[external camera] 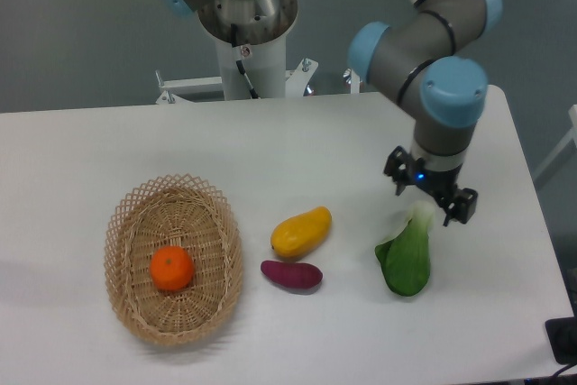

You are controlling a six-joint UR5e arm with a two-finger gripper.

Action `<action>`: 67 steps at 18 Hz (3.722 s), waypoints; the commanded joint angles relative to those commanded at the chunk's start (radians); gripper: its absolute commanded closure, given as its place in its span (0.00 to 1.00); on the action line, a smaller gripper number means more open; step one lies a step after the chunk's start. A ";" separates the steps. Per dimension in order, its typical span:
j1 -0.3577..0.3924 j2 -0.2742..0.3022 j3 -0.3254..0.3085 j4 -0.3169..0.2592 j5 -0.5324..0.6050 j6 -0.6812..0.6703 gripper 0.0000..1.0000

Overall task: Pick up the orange from the basket
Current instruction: 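Move the open gripper over to the wicker basket, then lower the gripper onto the orange in the basket and close it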

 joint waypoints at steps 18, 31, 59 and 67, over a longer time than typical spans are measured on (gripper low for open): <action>-0.351 -0.006 -0.017 0.003 -0.166 -0.517 0.00; -0.496 -0.074 -0.060 0.060 -0.155 -0.565 0.00; -0.532 -0.075 -0.046 0.087 -0.121 -0.669 0.57; -0.473 -0.019 -0.048 0.086 -0.117 -0.649 0.56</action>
